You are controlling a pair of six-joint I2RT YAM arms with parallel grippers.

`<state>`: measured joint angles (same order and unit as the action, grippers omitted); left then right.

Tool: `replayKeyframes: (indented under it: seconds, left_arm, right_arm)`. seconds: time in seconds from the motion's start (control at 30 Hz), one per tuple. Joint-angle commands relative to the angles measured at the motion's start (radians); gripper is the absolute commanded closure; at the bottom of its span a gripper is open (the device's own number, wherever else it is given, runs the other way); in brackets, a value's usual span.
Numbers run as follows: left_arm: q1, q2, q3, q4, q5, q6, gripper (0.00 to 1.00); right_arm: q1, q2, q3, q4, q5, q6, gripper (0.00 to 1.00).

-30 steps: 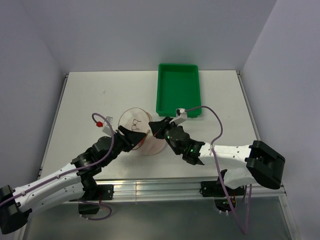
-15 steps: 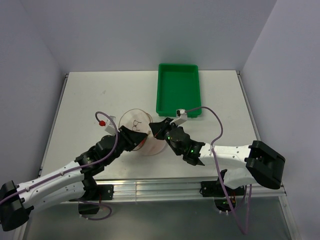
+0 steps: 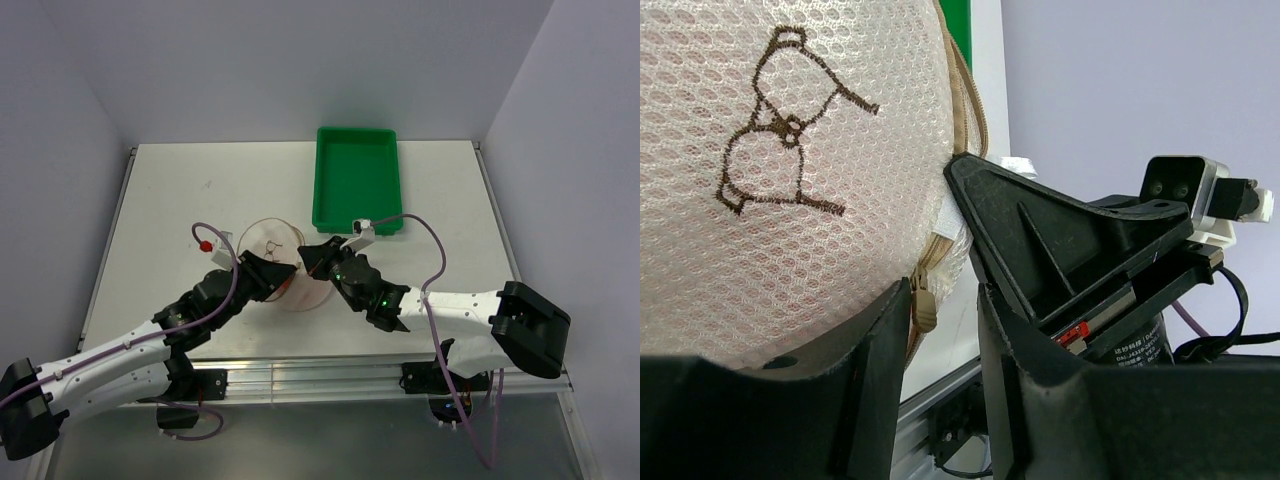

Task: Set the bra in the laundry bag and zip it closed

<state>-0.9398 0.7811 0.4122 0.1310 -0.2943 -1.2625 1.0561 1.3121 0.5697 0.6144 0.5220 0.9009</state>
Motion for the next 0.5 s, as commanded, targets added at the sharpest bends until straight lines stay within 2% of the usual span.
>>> replayKeyframes:
  seconds: [0.0,0.07,0.2,0.37,0.47]
  left_arm:
    - [-0.005,0.000,-0.006,0.039,-0.016,-0.023,0.61]
    - [-0.005,0.000,-0.007,0.035,-0.029,-0.017,0.62]
    - [-0.005,0.010,-0.007,0.032,-0.045,-0.014,0.71]
    - [-0.005,0.023,-0.009,0.032,-0.046,-0.020,0.72]
    - [-0.005,0.030,-0.006,0.030,-0.042,-0.020,0.69]
  right_arm:
    - [0.008,-0.030,-0.002,0.064,0.018,0.006,1.00]
    - [0.008,-0.028,-0.002,0.064,0.016,0.009,1.00]
    - [0.010,-0.030,-0.004,0.067,0.019,0.007,1.00]
    - [0.008,-0.028,0.001,0.064,0.023,0.001,1.00]
    - [0.010,-0.027,0.004,0.062,0.021,0.000,1.00]
